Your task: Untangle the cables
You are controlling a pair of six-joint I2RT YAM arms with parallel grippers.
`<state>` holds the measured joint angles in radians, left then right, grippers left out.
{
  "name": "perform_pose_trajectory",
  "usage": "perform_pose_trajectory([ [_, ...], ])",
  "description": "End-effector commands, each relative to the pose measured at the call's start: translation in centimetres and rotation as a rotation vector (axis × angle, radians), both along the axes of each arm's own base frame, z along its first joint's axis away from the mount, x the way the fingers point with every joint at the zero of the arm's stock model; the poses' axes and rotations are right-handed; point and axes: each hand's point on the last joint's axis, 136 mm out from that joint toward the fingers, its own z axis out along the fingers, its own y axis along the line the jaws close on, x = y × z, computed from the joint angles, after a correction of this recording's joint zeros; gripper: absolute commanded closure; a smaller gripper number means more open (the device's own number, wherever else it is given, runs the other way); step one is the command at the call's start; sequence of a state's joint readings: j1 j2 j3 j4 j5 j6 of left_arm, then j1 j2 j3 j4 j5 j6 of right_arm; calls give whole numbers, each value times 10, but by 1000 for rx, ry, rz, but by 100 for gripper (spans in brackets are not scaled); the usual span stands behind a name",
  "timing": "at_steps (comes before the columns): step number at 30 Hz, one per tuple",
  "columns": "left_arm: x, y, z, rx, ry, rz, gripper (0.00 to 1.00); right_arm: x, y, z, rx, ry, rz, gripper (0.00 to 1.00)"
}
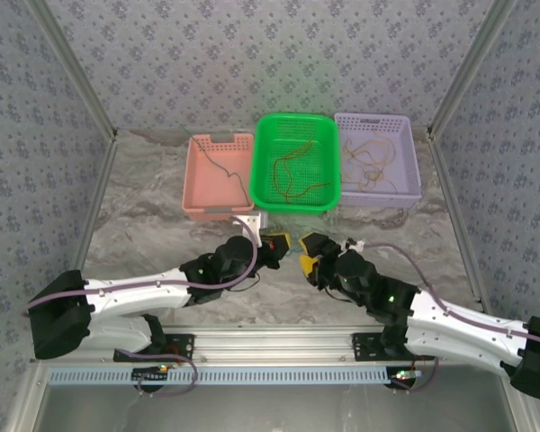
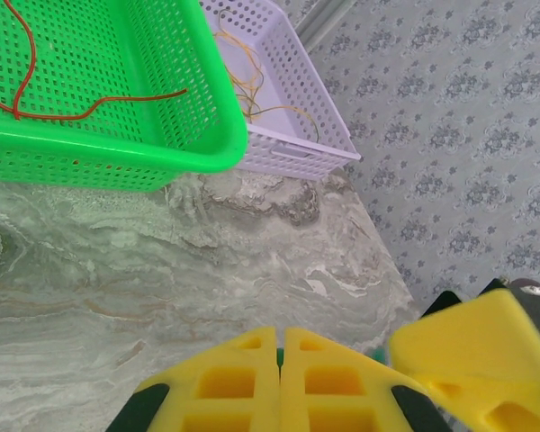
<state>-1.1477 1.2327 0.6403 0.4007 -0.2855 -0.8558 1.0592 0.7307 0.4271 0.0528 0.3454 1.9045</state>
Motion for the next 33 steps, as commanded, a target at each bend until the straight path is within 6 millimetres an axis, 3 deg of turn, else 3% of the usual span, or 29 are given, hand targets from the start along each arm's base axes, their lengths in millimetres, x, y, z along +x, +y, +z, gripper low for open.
perform_pose_trajectory([
  [1,-2,-7,32,-65,-58,-6,100,16,-19,-1,11,2,-113,40],
  [9,-7,-11,30,-61,-54,-15,100,35,-31,-6,-6,19,-162,70],
  [13,-8,-10,28,-63,-48,-15,100,35,-44,-7,-68,6,-189,76],
  [20,-8,-11,23,-56,-33,-10,100,43,-55,14,-178,-78,-162,91],
  [22,-6,-9,22,-53,-26,7,100,44,-51,22,-203,-111,-132,100],
  [29,12,3,19,-10,49,109,100,39,-16,49,-363,-289,101,100],
  [33,28,10,19,-11,119,137,100,25,10,57,-432,-413,255,100],
])
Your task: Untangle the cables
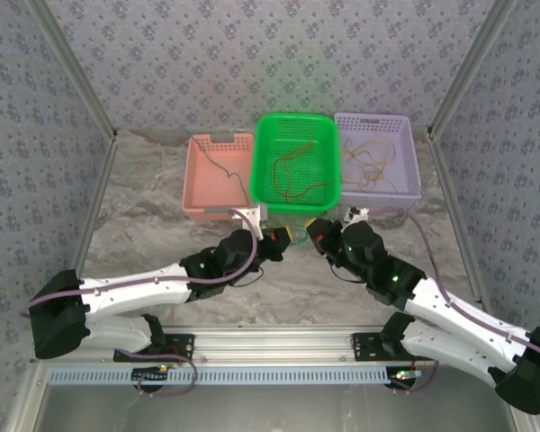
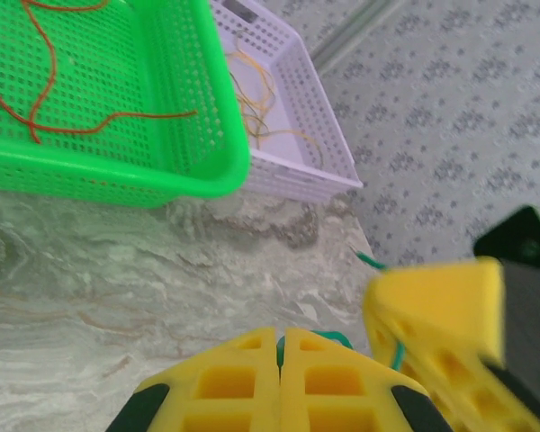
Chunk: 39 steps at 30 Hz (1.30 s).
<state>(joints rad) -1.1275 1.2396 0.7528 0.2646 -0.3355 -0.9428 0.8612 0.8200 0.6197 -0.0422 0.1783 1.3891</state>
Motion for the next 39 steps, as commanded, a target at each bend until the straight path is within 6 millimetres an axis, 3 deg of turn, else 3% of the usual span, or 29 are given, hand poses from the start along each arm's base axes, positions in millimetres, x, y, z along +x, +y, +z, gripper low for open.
perform_pose_trajectory([
  [1,16,9,0,9,69,51,100,-16,20,16,-112,-148,167,100],
  [6,30,6,8,-34,117,3,100,-34,36,31,-149,-266,285,100],
  [13,19,-43,13,-88,157,-218,100,-35,44,31,-188,-303,347,100],
  [16,15,-57,5,-101,190,-273,100,-36,46,42,-155,-334,367,100],
  [28,38,-64,-3,-88,296,-300,100,-75,60,59,-136,-495,558,100],
  [34,42,-63,-5,-84,316,-295,100,-61,40,52,-216,-454,459,100],
  [37,43,-47,3,-69,285,-240,74,-48,24,51,-205,-418,369,100],
  [39,43,-28,11,-63,253,-174,47,-39,15,52,-170,-392,322,100],
])
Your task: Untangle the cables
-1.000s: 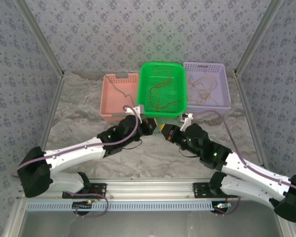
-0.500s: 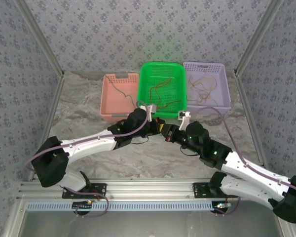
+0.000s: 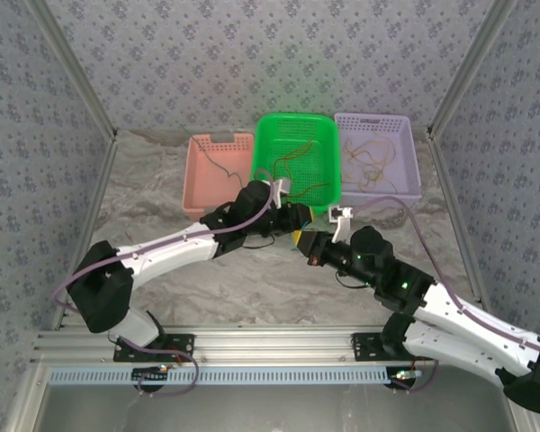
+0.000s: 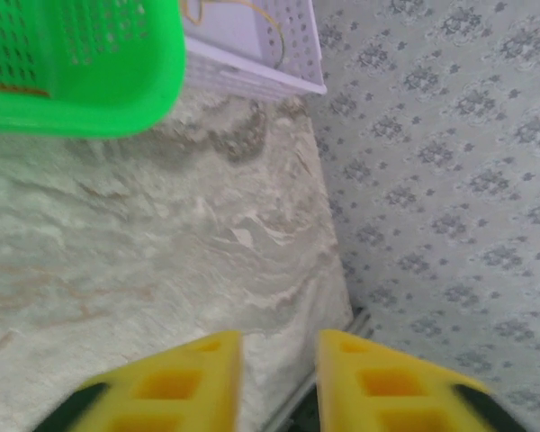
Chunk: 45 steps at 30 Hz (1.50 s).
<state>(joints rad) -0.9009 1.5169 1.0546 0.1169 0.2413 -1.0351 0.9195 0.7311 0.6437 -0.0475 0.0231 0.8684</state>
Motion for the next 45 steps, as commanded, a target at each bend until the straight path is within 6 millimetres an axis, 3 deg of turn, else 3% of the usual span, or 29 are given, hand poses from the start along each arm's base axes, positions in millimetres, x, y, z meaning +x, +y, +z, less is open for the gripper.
perform_pose_trajectory([
  [1,6,35,22,5,-64,131,38,4,-10,17,98,19,-16,100],
  [3,2,54,31,0,-84,179,23,9,-10,22,148,33,-3,100],
  [5,-3,68,36,-3,-88,203,19,12,-8,26,172,37,26,100],
  [8,-12,94,27,43,-48,253,19,15,-9,29,155,35,65,100],
  [11,-24,103,14,-2,0,270,32,25,-21,30,211,61,29,100],
  [14,-38,95,-5,-81,78,272,41,33,-28,32,280,81,-5,100],
  [18,-49,69,-23,-199,245,301,39,36,-26,34,327,80,-13,100],
  [22,-51,50,-12,-326,307,351,35,34,-21,32,320,57,-4,100],
  [34,-61,71,0,-430,367,533,34,27,-15,14,313,63,2,100],
  [45,-56,44,-7,-456,421,502,60,15,-3,10,297,56,23,100],
])
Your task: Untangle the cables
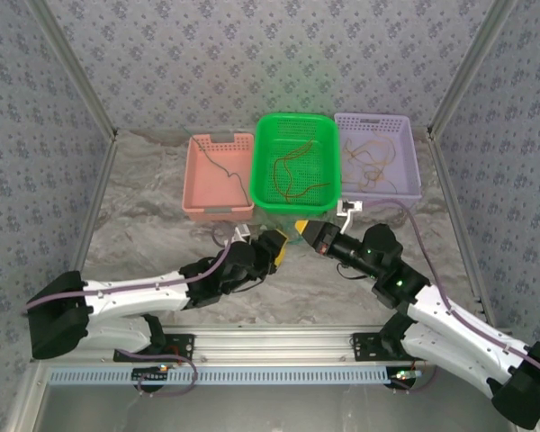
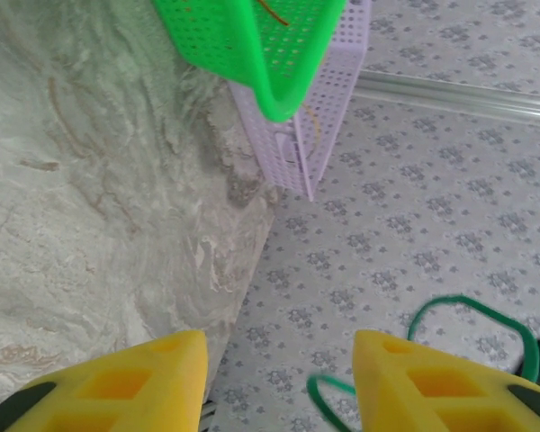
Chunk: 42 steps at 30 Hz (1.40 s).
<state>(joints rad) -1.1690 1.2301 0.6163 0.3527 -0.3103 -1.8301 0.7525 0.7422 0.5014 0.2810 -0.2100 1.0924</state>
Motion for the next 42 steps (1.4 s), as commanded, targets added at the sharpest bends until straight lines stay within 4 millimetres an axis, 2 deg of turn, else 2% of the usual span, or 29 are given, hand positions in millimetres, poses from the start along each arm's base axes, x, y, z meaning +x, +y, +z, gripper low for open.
perform_pose_trajectory([
  [1,3,-12,25,-90,-18,-3,64,-2,0,3,13,-26,-15,100],
  [4,5,-10,25,-85,-25,7,75,-5,1,3,11,-30,-10,100],
  [6,5,-7,26,-85,-28,13,76,-6,2,2,8,-32,-7,100],
  [8,4,-6,26,-84,-29,14,76,-8,3,0,5,-33,-6,100],
  [12,2,-8,28,-100,-14,3,62,-8,3,-6,-12,-41,-8,100],
  [18,-3,-8,25,-107,25,0,63,-10,3,-9,-22,-126,-7,100],
  [22,1,0,20,-104,26,34,71,-16,7,-11,-11,-165,12,100],
  [30,8,9,19,-93,11,51,100,-23,13,-20,-52,-152,37,100],
  [33,14,17,20,-67,-14,63,100,-23,10,-30,-102,-130,23,100],
  [34,18,22,24,-45,-45,68,100,-21,5,-35,-143,-113,-2,98],
  [36,30,34,32,33,-111,67,100,-19,-11,-38,-222,-110,-54,73],
  [37,37,40,38,78,-157,54,100,-20,-21,-37,-254,-117,-85,64],
  [39,51,50,44,163,-222,24,100,-22,-40,-28,-311,-151,-133,55],
  [42,66,54,56,253,-322,-65,100,-24,-59,-14,-437,-208,-162,51],
])
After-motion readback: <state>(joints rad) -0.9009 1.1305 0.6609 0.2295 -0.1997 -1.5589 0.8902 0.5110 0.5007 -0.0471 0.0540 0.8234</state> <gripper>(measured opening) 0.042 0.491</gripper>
